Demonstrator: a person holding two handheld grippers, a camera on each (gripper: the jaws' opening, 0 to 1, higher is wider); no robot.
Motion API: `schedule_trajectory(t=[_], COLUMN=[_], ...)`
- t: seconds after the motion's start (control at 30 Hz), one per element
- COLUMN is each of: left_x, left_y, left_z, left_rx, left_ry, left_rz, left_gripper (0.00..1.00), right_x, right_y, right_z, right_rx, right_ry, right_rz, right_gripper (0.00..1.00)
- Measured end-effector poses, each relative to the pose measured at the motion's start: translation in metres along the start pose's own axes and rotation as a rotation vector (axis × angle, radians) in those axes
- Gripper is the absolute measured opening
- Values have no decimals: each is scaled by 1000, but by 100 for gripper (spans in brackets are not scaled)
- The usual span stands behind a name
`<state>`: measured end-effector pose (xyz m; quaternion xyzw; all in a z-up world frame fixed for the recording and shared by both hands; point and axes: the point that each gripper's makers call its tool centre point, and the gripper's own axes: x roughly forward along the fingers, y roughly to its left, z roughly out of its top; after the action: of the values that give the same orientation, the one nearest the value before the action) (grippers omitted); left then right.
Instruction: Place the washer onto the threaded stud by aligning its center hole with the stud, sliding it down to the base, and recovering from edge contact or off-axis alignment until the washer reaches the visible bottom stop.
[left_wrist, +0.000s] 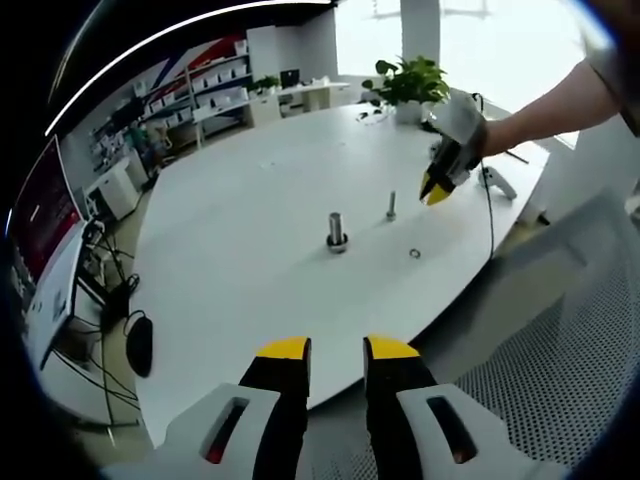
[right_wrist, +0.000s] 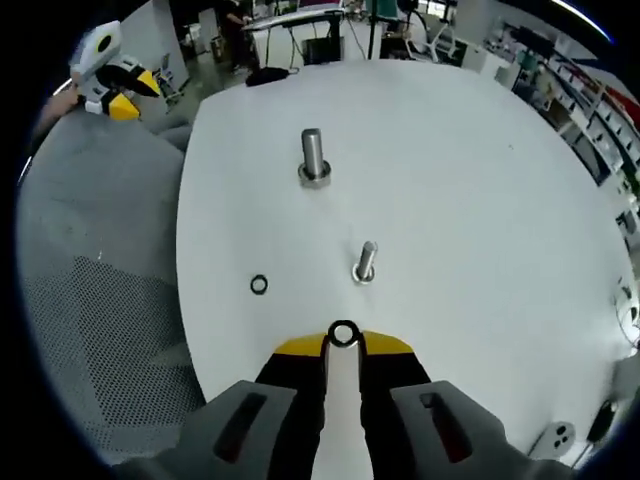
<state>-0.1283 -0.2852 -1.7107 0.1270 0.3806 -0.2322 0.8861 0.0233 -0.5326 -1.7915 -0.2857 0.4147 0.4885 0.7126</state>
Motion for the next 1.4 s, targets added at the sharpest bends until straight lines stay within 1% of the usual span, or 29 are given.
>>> schedule_trajectory(t=[0.03, 0.1, 0.2, 0.3, 0.33, 0.57, 0.77, 0.83, 1.17, 1.4], left_x=[0, 0, 0, 0, 1, 1, 1, 1, 1, 1], left_y=[0, 1, 1, 1, 1, 1, 1, 1, 1, 0], left_z=[0, 0, 1, 0, 0, 0, -1, -1, 0, -2], left_rx=[-1, -2, -3, -3, -3, -5, -6, -7, -10, -11], left_ry=[-1, -2, -4, -1, -1, 2, 4, 4, 0, 6], left_rz=[0, 1, 2, 2, 2, 3, 2, 2, 2, 1], left_gripper=[19, 19, 19, 19, 19, 19, 19, 19, 19, 19], right_x=[0, -1, 0, 3, 4, 11, 15, 17, 25, 38], right_y=[0, -2, -4, -5, -5, -13, -13, -13, -17, -18], right_z=[2, 16, 26, 34, 34, 34, 35, 34, 30, 22], right_rx=[2, 23, 24, -25, -28, -55, -63, -63, -75, -84], right_ry=[-5, -40, -54, -55, -52, -26, -19, -6, 18, 63], right_rz=[-1, -4, -7, -38, -43, -58, -49, -48, -39, -33], right_gripper=[12, 12, 12, 13, 13, 13, 13, 13, 13, 13])
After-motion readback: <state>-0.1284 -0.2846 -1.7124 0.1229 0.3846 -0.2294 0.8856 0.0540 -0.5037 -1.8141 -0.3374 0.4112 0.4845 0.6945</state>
